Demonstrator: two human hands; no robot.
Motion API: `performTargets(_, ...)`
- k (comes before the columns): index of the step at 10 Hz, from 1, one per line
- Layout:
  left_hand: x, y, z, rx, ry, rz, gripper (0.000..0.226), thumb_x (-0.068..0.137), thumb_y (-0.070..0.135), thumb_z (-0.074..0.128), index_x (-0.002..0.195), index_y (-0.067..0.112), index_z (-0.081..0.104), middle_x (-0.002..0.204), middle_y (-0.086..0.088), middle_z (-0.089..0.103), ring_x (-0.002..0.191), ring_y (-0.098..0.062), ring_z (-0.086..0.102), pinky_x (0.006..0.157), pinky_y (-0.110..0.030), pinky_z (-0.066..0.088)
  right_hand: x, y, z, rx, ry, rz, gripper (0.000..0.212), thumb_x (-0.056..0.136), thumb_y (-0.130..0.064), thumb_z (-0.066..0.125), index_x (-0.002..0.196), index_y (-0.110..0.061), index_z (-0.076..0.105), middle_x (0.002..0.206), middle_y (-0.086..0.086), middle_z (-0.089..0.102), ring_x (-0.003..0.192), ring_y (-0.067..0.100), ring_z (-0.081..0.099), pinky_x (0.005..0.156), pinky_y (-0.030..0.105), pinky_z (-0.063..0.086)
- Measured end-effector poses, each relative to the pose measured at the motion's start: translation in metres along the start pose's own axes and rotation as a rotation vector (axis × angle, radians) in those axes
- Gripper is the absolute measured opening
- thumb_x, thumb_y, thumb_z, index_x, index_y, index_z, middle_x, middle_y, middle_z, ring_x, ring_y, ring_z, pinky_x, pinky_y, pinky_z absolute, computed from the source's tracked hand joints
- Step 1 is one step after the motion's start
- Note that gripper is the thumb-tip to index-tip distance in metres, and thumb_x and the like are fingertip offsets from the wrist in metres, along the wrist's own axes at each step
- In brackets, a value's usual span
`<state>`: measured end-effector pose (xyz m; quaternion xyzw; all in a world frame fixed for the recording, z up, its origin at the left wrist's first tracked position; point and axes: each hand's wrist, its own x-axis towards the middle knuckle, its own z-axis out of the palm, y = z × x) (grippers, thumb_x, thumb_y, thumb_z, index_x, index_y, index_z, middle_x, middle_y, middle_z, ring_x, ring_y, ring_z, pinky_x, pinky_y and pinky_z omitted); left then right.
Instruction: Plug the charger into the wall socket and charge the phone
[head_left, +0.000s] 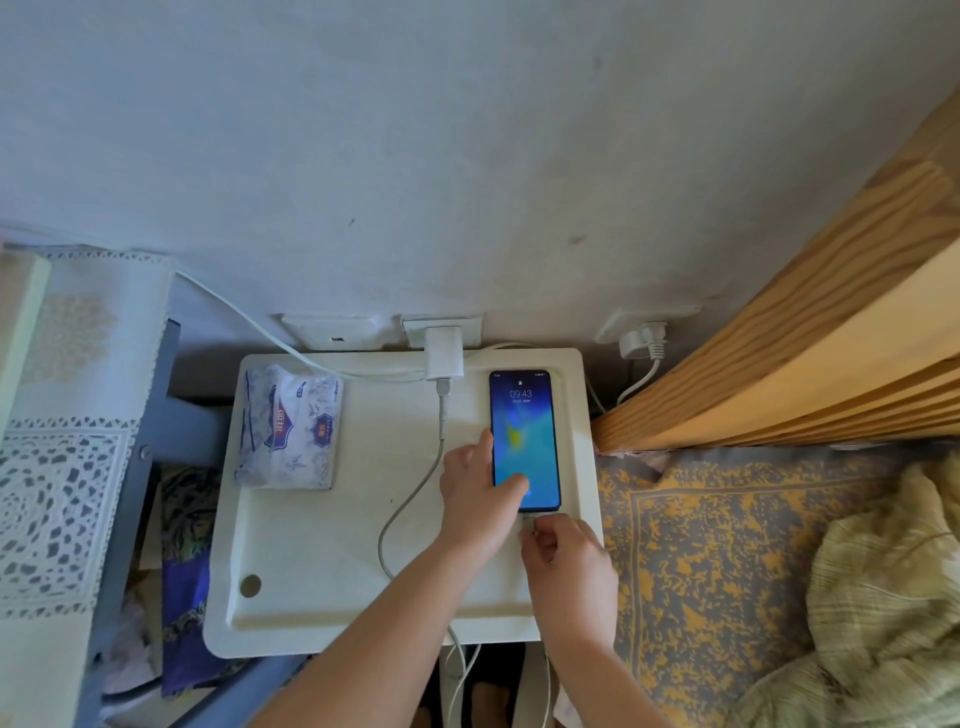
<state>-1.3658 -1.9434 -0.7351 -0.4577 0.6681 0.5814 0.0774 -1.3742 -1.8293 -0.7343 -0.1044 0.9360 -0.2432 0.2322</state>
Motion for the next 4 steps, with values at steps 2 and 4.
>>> performTargets(2, 0.001, -0.002, -0.003, 0.007, -0.033, -0.013, 0.041, 0.082, 0.016, 0.055, 0.119, 0.031, 0.048, 0.123, -0.002, 0.033, 0.12, -0.02, 0.035, 0.08, -0.018, 0.034, 0.002, 0.001, -0.001, -0.014, -0.023, -0.002, 0.011, 0.087, -0.023, 0.061, 0.095, -0.017, 0.065, 0.088, -0.002, 0.063, 0.074, 0.018, 0.06, 0.061, 0.029, 0.048)
performTargets(4, -0.024, -0.005, -0.01, 0.05, -0.026, 0.019, 0.065, 0.088, 0.026, 0.055, 0.145, 0.029, 0.025, 0.134, 0.005, 0.025, 0.125, -0.013, 0.037, 0.07, -0.007, 0.035, -0.005, -0.001, -0.013, -0.081, -0.031, -0.035, 0.026, 0.089, -0.034, 0.055, 0.109, -0.021, 0.065, 0.106, -0.004, 0.065, 0.09, 0.018, 0.062, 0.064, 0.027, 0.047)
